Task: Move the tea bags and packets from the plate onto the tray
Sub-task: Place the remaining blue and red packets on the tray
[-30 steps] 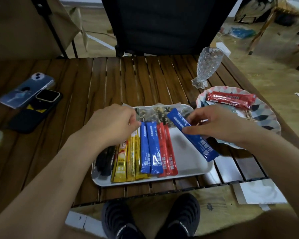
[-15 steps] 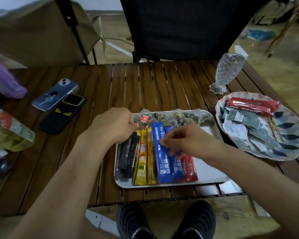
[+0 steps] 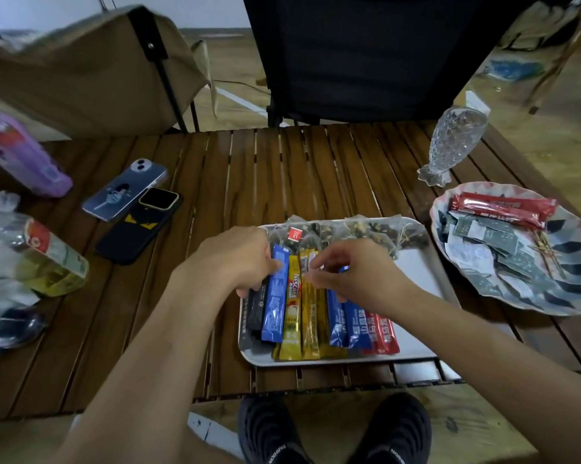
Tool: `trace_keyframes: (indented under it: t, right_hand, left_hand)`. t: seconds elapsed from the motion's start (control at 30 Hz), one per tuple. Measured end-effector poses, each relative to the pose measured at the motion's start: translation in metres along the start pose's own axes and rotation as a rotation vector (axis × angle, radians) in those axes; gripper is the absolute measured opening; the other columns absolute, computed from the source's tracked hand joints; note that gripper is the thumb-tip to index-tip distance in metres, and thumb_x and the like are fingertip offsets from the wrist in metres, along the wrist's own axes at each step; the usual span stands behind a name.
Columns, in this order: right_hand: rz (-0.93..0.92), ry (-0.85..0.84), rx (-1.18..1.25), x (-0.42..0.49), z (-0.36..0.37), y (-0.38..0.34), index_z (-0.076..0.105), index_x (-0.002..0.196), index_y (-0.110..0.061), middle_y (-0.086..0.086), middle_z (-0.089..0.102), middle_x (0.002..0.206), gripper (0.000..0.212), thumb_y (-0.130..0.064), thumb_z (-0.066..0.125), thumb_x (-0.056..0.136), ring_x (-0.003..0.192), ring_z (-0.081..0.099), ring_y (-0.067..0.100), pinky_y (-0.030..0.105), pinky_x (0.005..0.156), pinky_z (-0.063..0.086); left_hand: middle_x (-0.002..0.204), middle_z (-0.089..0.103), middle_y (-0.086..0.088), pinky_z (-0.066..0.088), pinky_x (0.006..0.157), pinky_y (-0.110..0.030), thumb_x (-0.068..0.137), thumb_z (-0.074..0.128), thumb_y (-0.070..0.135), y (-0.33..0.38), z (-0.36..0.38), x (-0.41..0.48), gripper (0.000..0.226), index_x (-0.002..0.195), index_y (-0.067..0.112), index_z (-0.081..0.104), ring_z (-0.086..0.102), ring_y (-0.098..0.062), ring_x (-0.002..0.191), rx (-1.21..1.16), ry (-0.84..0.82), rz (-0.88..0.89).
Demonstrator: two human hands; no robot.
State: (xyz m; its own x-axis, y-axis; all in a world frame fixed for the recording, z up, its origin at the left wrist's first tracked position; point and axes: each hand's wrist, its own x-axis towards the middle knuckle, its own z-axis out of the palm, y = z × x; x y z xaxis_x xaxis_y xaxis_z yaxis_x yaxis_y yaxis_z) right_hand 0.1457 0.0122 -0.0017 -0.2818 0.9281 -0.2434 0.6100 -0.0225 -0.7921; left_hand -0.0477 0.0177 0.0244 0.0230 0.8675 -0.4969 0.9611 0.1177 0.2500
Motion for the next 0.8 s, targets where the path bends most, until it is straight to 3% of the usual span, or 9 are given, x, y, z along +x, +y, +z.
trace_keyframes:
  t: [0.03, 0.17, 0.3, 0.43, 0.5, 0.6, 0.8]
  right_hand:
    - [-0.002, 0.008, -0.016, -0.001, -0.003, 0.001, 0.073, 0.092, -0.021, -0.007, 0.072, 0.082, 0.013, -0.032, 0.076, 0.086, 0.061, 0.069, 0.009, 0.026, 0.055, 0.060]
    - [-0.006, 0.000, -0.304, -0.008, -0.024, 0.008, 0.066, 0.084, -0.027, -0.010, 0.068, 0.083, 0.013, -0.037, 0.075, 0.085, 0.073, 0.064, 0.003, 0.018, 0.059, 0.051]
    - [0.066, -0.057, -0.401, -0.016, -0.045, 0.018, 0.066, 0.090, -0.022, -0.008, 0.069, 0.086, 0.020, -0.039, 0.074, 0.085, 0.070, 0.064, 0.004, 0.023, 0.061, 0.055]
    - [0.099, -0.139, -0.390, -0.020, -0.047, 0.027, 0.065, 0.085, -0.016, -0.006, 0.068, 0.080, 0.023, -0.036, 0.077, 0.084, 0.062, 0.062, 0.001, 0.020, 0.057, 0.050]
    - [0.083, -0.141, -0.432, -0.020, -0.043, 0.030, 0.064, 0.085, -0.015, -0.006, 0.067, 0.080, 0.025, -0.036, 0.077, 0.083, 0.064, 0.061, 0.002, 0.020, 0.058, 0.049]
    - [0.066, -0.125, -0.447, -0.019, -0.040, 0.032, 0.065, 0.085, -0.015, -0.006, 0.066, 0.078, 0.025, -0.037, 0.077, 0.083, 0.066, 0.059, 0.003, 0.019, 0.057, 0.045]
    - [0.053, -0.153, -0.440, -0.019, -0.043, 0.033, 0.064, 0.086, -0.015, -0.006, 0.066, 0.079, 0.026, -0.038, 0.076, 0.083, 0.069, 0.059, 0.002, 0.023, 0.061, 0.049]
  left_hand:
    - [0.079, 0.075, 0.001, 0.055, 0.061, -0.029, 0.099, 0.057, 0.044, 0.001, 0.001, 0.000, 0.026, 0.096, 0.020, 0.066, 0.072, -0.011, 0.063, -0.007, -0.007, 0.001]
    - [0.075, 0.074, 0.002, 0.048, 0.053, -0.025, 0.095, 0.060, 0.050, 0.005, 0.005, 0.004, 0.032, 0.093, 0.019, 0.065, 0.068, -0.009, 0.056, 0.028, -0.045, -0.005]
    - [0.072, 0.072, 0.003, 0.049, 0.050, -0.025, 0.090, 0.067, 0.052, 0.007, 0.011, 0.007, 0.032, 0.085, 0.022, 0.058, 0.069, -0.011, 0.056, 0.054, -0.061, -0.048]
    - [0.069, 0.069, 0.004, 0.060, 0.081, -0.036, 0.089, 0.065, 0.058, 0.010, 0.013, 0.006, 0.039, 0.080, 0.020, 0.058, 0.070, -0.012, 0.065, 0.142, -0.066, -0.081]
    - [0.074, 0.069, 0.004, 0.058, 0.086, -0.037, 0.089, 0.063, 0.060, 0.013, 0.013, 0.007, 0.040, 0.084, 0.021, 0.058, 0.069, -0.013, 0.071, 0.187, -0.069, -0.091]
    - [0.083, 0.069, 0.002, 0.058, 0.085, -0.035, 0.090, 0.064, 0.055, 0.015, 0.014, 0.008, 0.036, 0.093, 0.019, 0.061, 0.069, -0.016, 0.079, 0.174, -0.070, -0.089]
    - [0.074, 0.063, 0.001, 0.052, 0.071, -0.034, 0.090, 0.067, 0.045, 0.017, 0.011, 0.005, 0.032, 0.073, 0.020, 0.057, 0.062, -0.015, 0.068, 0.114, -0.019, -0.073]
